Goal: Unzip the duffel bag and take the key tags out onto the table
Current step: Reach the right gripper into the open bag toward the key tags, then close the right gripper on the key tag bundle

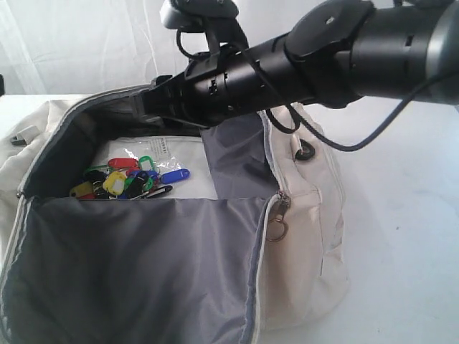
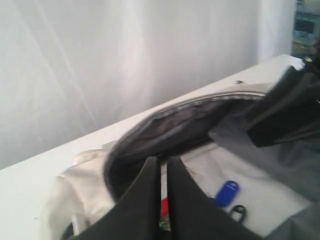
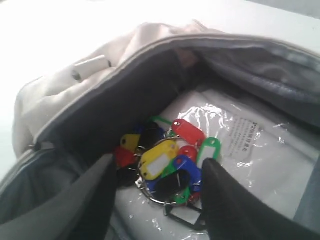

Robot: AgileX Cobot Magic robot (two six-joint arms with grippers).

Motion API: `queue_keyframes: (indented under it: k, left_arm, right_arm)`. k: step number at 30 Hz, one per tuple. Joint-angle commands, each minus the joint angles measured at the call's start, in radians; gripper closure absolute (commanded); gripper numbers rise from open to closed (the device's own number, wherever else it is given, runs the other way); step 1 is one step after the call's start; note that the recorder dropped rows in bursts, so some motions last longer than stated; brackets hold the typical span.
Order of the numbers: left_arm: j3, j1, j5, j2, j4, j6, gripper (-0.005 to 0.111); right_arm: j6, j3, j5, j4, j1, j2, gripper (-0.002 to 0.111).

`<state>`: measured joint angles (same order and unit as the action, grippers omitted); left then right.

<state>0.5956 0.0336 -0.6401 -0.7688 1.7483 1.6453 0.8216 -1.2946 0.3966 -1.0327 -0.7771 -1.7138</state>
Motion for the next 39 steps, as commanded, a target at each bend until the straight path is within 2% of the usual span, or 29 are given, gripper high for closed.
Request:
queue_keyframes:
  k: [1, 5, 7, 13, 23, 25, 29, 35, 37, 39]
  left_arm:
    - [0.008, -0.002, 0.239, 0.065, -0.004, 0.003, 0.097]
    - [0.008, -0.002, 0.475, 0.133, -0.004, -0.001, 0.097]
    - [0.008, -0.002, 0.541, 0.164, -0.004, -0.001, 0.098]
    - [0.008, -0.002, 0.542, 0.221, -0.004, -0.063, 0.103]
    - [0.008, -0.002, 0.522, 0.241, -0.004, -0.047, 0.104]
    - [0.008, -0.002, 0.518, 0.241, -0.004, -0.047, 0.104]
    - [0.008, -0.002, 0.521, 0.241, -0.004, -0.047, 0.104]
    - [0.008, -0.002, 0.521, 0.241, -0.004, -0.047, 0.104]
    - [0.008, -0.002, 0.522, 0.241, -0.004, -0.047, 0.104]
    - [0.008, -0.002, 0.522, 0.241, -0.004, -0.047, 0.104]
  right_arm:
    - [0.011, -0.019, -0.039, -0.013, -0.002, -0.084, 0.055]
    - [0.011, -0.068, -0.087, -0.054, -0.025, -0.185, 0.038]
    - [0.011, -0.104, -0.097, -0.081, -0.04, -0.24, 0.036]
    - [0.011, -0.212, -0.137, -0.082, -0.08, -0.386, 0.036]
    - [0.013, -0.221, -0.129, -0.069, -0.085, -0.474, 0.038]
    - [0.014, -0.221, -0.13, -0.066, -0.089, -0.476, 0.045]
    - [0.047, -0.221, -0.136, -0.066, -0.091, -0.476, 0.071]
    - [0.055, -0.228, -0.155, -0.066, -0.089, -0.47, 0.102]
    - [0.059, -0.238, -0.16, -0.066, -0.087, -0.452, 0.108]
    - [0.072, -0.256, -0.169, -0.066, -0.084, -0.422, 0.108]
